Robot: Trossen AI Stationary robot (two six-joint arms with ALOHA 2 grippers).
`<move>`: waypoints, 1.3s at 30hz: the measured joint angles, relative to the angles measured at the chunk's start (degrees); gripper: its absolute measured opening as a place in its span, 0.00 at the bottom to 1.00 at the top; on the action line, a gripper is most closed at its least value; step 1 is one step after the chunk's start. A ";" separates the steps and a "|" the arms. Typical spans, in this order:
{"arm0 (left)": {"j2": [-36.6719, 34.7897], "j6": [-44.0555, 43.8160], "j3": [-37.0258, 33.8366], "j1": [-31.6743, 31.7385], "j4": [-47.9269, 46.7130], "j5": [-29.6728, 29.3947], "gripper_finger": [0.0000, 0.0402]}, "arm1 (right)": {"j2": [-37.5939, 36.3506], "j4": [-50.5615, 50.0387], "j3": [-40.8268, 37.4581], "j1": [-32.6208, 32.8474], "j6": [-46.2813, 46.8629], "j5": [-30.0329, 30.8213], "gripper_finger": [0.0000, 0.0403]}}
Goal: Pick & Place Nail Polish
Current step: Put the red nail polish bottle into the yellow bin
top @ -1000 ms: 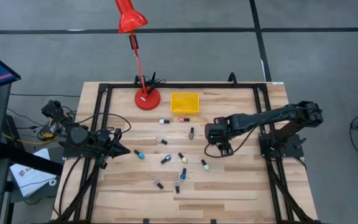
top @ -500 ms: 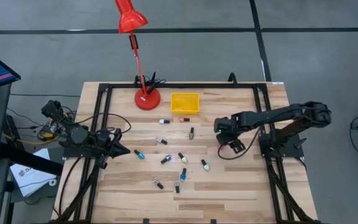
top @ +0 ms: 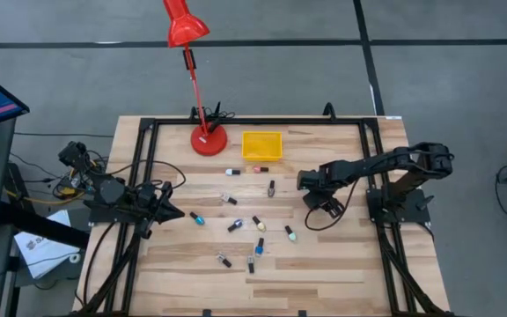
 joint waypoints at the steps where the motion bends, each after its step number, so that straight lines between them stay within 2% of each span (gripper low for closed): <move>1: 0.00 0.00 0.00 0.00 0.02 0.00 0.00 | -0.11 0.26 -0.06 0.00 -0.05 -0.15 0.56; 11: 0.00 0.00 0.00 0.01 0.26 -0.01 0.00 | -0.70 1.41 -0.26 -0.68 0.43 -1.45 0.28; 18: -0.02 0.00 0.00 0.02 0.50 -0.02 0.00 | -0.70 1.83 -0.25 -0.70 3.48 -1.45 0.17; 23: -0.02 0.00 0.00 0.02 0.64 0.00 0.00 | -0.93 1.70 0.32 -1.22 6.78 -3.77 0.13; 31: -0.02 0.00 0.00 0.00 0.80 -0.01 0.00 | -3.54 4.98 4.21 -4.24 12.40 -6.74 0.14; 39: -0.02 0.00 0.00 0.00 1.05 -0.01 0.00 | -7.67 11.86 12.88 -7.01 17.57 -8.90 0.14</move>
